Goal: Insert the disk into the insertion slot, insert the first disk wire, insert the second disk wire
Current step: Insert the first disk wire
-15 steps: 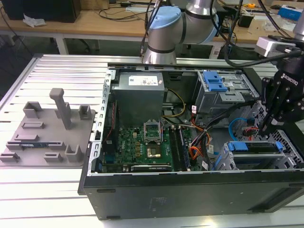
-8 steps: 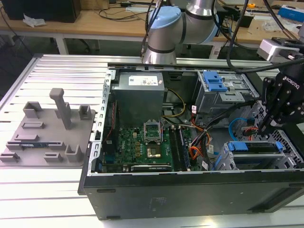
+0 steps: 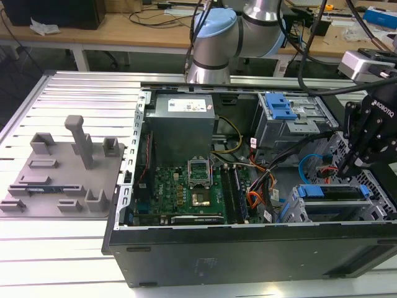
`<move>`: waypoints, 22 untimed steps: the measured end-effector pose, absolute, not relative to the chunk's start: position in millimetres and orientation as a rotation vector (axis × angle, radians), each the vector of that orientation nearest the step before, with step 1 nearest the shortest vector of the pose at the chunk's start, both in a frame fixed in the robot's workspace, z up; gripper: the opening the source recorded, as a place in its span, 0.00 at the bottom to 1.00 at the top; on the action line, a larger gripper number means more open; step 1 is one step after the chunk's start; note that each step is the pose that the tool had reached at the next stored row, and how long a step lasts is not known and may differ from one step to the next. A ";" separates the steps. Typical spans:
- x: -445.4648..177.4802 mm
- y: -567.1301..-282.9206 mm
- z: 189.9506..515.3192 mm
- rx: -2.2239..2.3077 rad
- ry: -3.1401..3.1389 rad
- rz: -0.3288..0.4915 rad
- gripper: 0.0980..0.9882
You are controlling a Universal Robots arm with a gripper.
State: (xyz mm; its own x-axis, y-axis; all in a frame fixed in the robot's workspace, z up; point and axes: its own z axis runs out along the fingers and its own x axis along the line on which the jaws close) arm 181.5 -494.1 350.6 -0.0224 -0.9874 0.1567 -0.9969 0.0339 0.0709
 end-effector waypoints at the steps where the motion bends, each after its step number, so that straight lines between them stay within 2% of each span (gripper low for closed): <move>1: 181.4 -498.2 350.7 2.076 -2.136 0.086 0.07; 22: 181.7 -504.9 350.6 2.066 -2.165 0.095 0.07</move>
